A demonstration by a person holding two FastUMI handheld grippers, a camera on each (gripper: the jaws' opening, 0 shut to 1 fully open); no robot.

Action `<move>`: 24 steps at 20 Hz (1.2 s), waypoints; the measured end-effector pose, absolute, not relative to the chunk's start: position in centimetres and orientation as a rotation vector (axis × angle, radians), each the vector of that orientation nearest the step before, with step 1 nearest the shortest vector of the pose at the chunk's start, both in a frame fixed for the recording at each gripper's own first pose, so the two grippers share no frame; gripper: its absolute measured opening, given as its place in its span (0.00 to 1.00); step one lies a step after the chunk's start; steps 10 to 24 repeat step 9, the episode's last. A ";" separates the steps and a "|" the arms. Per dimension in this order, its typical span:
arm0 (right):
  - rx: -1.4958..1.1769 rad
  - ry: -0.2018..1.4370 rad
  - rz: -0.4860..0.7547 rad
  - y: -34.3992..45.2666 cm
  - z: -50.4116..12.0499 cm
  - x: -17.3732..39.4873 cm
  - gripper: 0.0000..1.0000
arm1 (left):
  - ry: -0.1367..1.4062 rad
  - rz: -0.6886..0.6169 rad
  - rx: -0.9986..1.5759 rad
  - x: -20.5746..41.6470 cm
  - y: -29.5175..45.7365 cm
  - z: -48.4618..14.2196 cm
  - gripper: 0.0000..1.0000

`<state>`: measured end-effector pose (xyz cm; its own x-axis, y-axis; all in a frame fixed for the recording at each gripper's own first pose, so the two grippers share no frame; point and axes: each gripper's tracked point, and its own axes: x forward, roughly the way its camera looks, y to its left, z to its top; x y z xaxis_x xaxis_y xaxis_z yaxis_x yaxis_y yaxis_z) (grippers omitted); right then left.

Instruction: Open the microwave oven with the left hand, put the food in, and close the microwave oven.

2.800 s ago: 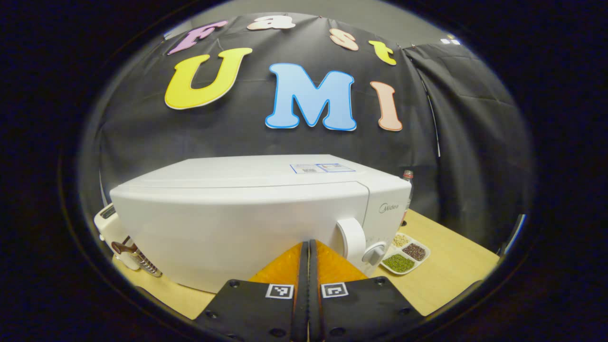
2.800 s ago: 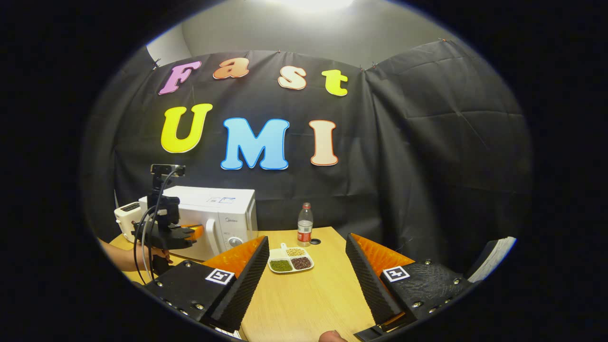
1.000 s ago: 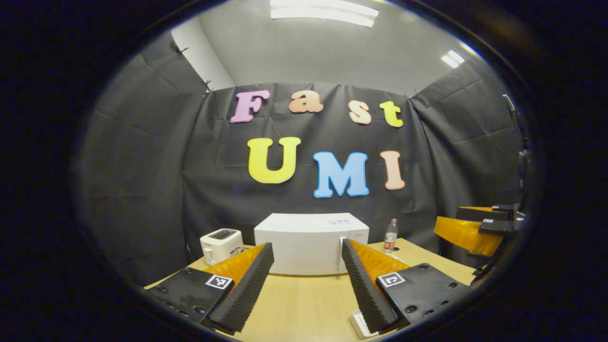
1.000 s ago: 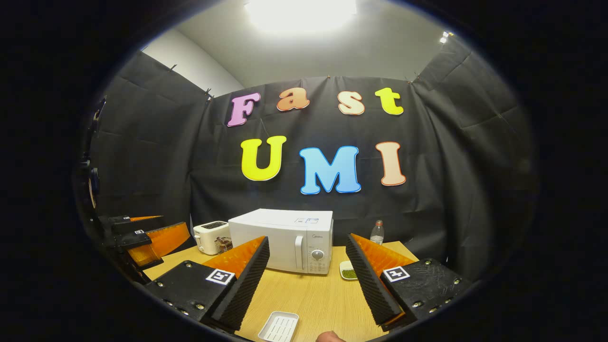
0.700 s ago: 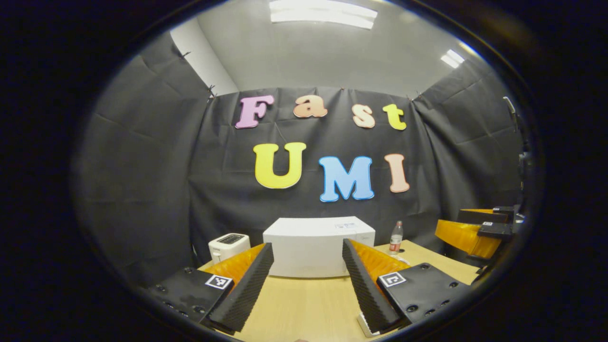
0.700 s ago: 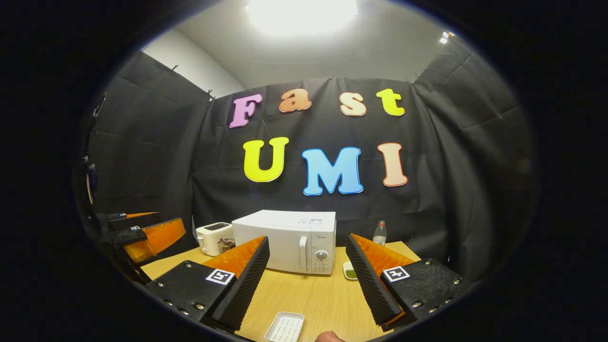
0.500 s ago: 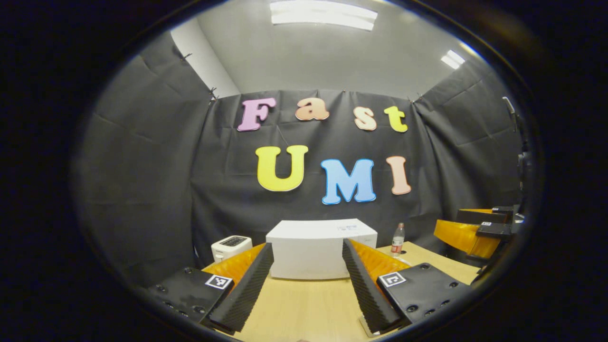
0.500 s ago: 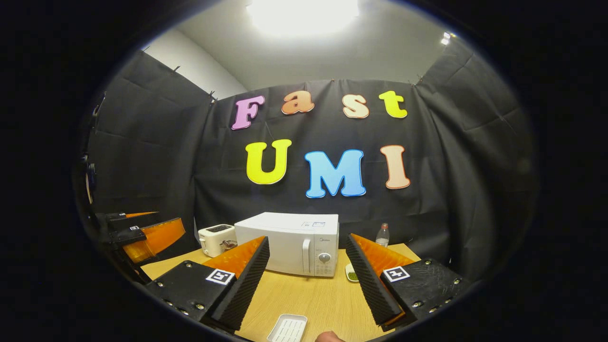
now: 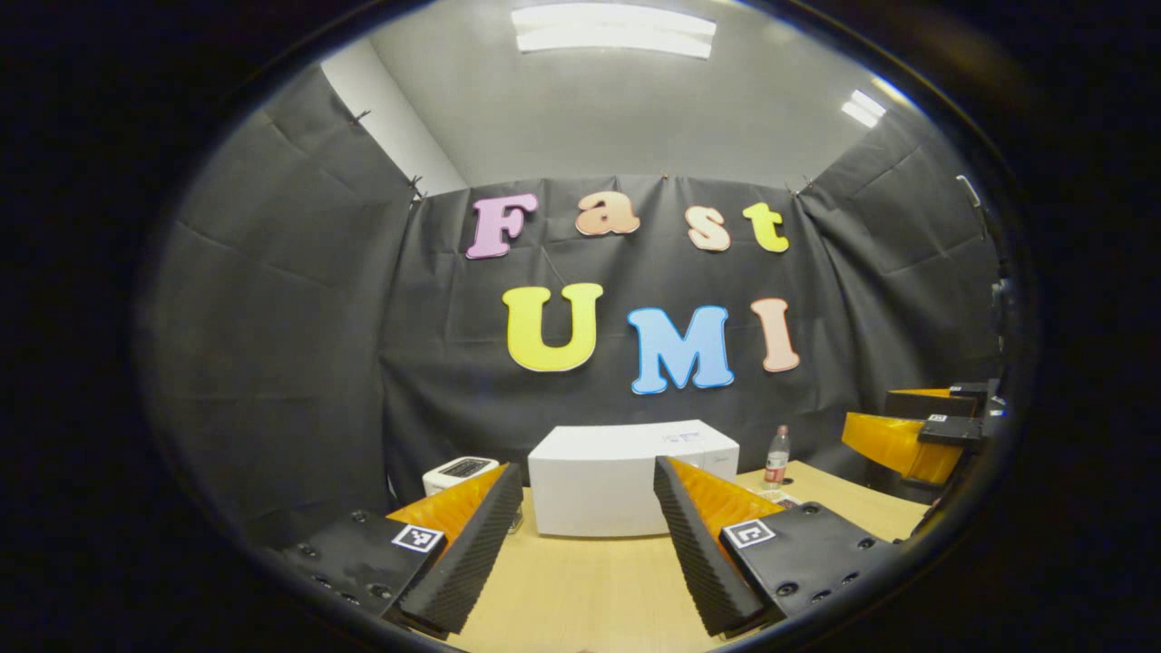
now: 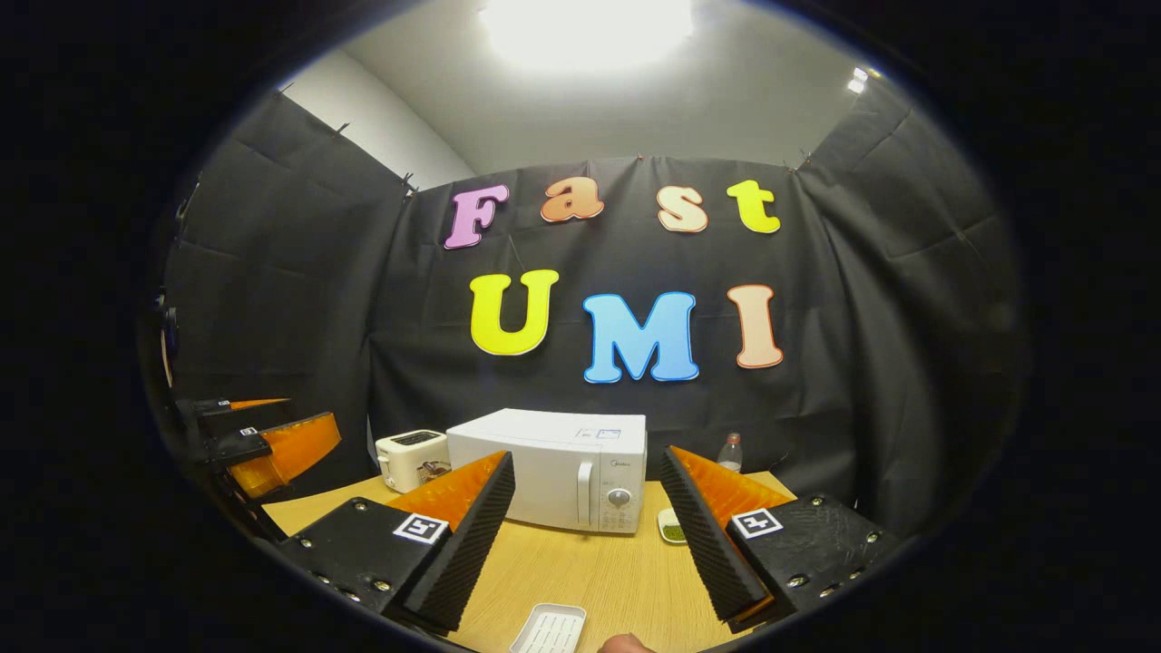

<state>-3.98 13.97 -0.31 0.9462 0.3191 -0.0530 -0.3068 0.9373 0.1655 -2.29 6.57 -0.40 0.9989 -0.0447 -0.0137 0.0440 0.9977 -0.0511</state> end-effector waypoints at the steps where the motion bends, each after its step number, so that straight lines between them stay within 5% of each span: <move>1: 0.156 0.077 0.318 13.9 -0.2 -4.0 0.98 | 0.013 -0.041 -0.054 -2.3 6.7 -0.3 0.99; 24: 0.157 0.078 0.304 14.0 -0.3 -3.8 0.98 | 0.011 -0.037 -0.047 -1.4 7.0 -0.6 0.99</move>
